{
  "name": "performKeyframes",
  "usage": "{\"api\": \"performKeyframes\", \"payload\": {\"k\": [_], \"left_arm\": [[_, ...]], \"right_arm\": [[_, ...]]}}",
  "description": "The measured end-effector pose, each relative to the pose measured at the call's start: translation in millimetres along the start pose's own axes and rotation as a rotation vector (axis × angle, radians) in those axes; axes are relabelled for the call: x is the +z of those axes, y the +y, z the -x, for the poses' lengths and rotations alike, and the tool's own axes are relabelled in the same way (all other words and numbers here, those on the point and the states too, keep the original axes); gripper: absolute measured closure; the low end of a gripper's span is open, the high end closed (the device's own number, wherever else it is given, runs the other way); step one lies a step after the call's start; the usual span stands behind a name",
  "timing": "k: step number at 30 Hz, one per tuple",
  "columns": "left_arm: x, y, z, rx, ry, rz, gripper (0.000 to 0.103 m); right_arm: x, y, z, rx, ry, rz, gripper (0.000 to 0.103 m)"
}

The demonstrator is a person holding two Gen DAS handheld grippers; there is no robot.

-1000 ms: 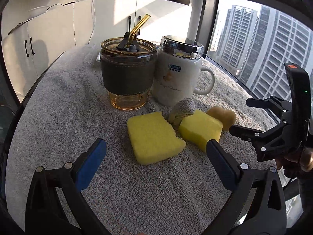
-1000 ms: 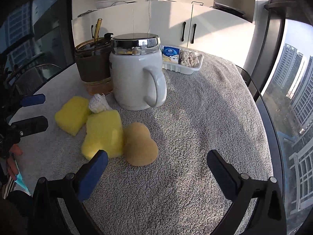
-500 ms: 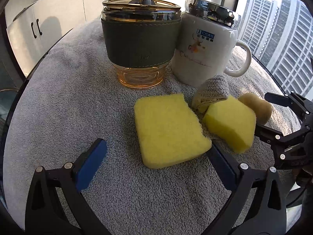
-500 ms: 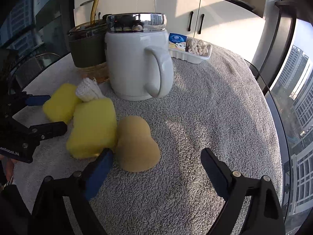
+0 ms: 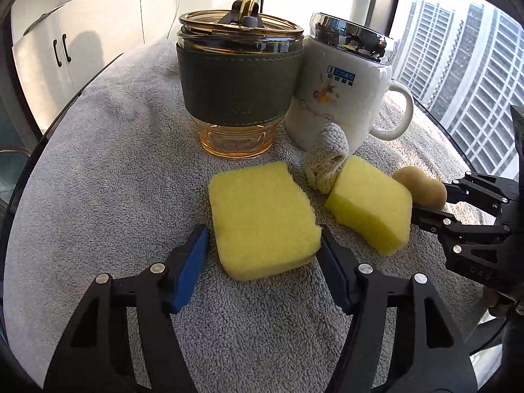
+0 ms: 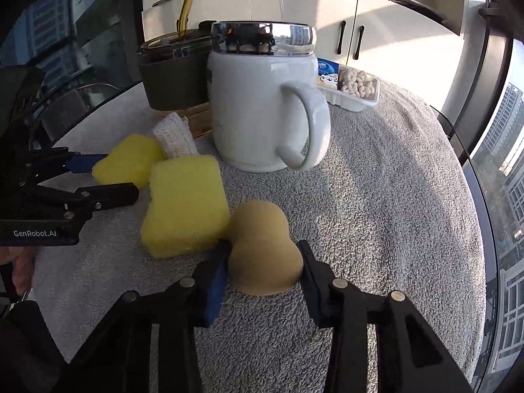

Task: Organize soft objects
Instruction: 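Grasp a yellow sponge with the left tool while the right tool grasps the tan egg sponge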

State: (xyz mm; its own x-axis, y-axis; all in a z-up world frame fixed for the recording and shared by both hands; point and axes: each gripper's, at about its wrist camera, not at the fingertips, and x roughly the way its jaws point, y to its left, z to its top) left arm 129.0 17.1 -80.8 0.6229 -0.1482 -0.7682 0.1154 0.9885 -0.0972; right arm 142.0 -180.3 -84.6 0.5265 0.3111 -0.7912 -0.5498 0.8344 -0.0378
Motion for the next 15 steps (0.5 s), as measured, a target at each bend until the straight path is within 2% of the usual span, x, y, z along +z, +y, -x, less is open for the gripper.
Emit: {"api": "performKeyframes", "payload": {"k": [2,4,15], "left_arm": [[-1,2,5,-0.016,-0.017,0.0,0.048],[-2,5,11,-0.023,-0.03,-0.002,0.05],[-18,13,34,-0.056,-0.074,-0.022,0.05]], "right_arm": [[-3,2,4,0.003,-0.005,-0.01,0.066],[-7,5,10,0.008,-0.013,-0.025,0.067],[-22,10,45,0.002,-0.053,-0.103,0.067]]}}
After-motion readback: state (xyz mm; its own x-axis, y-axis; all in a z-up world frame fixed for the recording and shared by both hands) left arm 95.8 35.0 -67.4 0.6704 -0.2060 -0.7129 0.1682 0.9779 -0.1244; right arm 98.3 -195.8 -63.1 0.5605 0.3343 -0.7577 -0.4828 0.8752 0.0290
